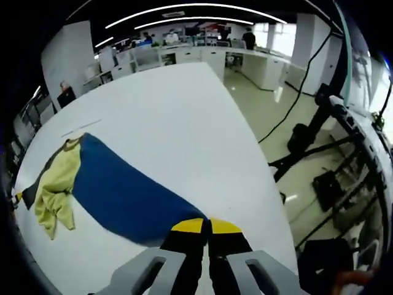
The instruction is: Fold the garment on the visible template until the final outline fits inside the template.
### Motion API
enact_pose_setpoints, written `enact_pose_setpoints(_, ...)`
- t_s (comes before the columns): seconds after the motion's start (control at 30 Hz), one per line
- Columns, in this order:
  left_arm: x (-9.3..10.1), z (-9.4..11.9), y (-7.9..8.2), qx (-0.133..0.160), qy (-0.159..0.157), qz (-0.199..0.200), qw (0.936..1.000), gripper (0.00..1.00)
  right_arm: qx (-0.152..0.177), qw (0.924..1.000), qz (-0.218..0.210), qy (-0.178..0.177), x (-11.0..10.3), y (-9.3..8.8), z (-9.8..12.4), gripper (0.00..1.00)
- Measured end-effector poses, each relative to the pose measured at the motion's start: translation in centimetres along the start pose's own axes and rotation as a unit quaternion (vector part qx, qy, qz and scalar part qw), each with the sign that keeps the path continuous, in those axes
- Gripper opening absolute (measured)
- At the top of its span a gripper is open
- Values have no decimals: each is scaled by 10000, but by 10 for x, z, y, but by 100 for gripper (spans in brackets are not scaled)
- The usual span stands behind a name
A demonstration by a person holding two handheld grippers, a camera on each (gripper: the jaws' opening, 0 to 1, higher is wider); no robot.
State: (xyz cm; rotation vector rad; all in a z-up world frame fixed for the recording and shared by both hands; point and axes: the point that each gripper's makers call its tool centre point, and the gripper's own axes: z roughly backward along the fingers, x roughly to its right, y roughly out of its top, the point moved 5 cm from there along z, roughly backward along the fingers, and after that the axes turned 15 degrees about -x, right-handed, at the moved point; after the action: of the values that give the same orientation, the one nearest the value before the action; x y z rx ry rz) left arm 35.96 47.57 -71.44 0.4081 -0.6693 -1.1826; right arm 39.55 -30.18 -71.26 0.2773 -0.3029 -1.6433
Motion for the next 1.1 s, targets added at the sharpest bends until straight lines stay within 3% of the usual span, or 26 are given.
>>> enact_pose_setpoints(0.23,-10,-5,2,-89,201,-156,9996,2,-165,9998,62,-135,16,8,-14,0)
enact_pose_setpoints(0.4,-15,-6,6,22,137,206,9997,2,-211,9993,149,-261,16,8,-13,0)
enact_pose_setpoints(0.47,-17,-7,8,10,219,118,9997,2,-236,9992,171,-290,23,13,-18,0)
enact_pose_setpoints(0.77,-27,-12,18,28,404,-184,9990,3,-250,9992,161,-267,19,8,-14,0)
enact_pose_setpoints(0.87,-25,-10,21,110,441,-328,9984,1,-214,9981,528,-244,16,9,-13,0)
enact_pose_setpoints(0.93,-21,-8,23,166,344,-522,9979,4,-155,9983,553,-122,10,8,-9,1)
enact_pose_setpoints(1.0,-16,-6,24,233,275,-701,9969,13,-75,9984,560,67,10,14,-10,14)
enact_pose_setpoints(1.1,-10,-3,24,284,174,-919,9952,18,-10,9972,692,299,1,13,-7,30)
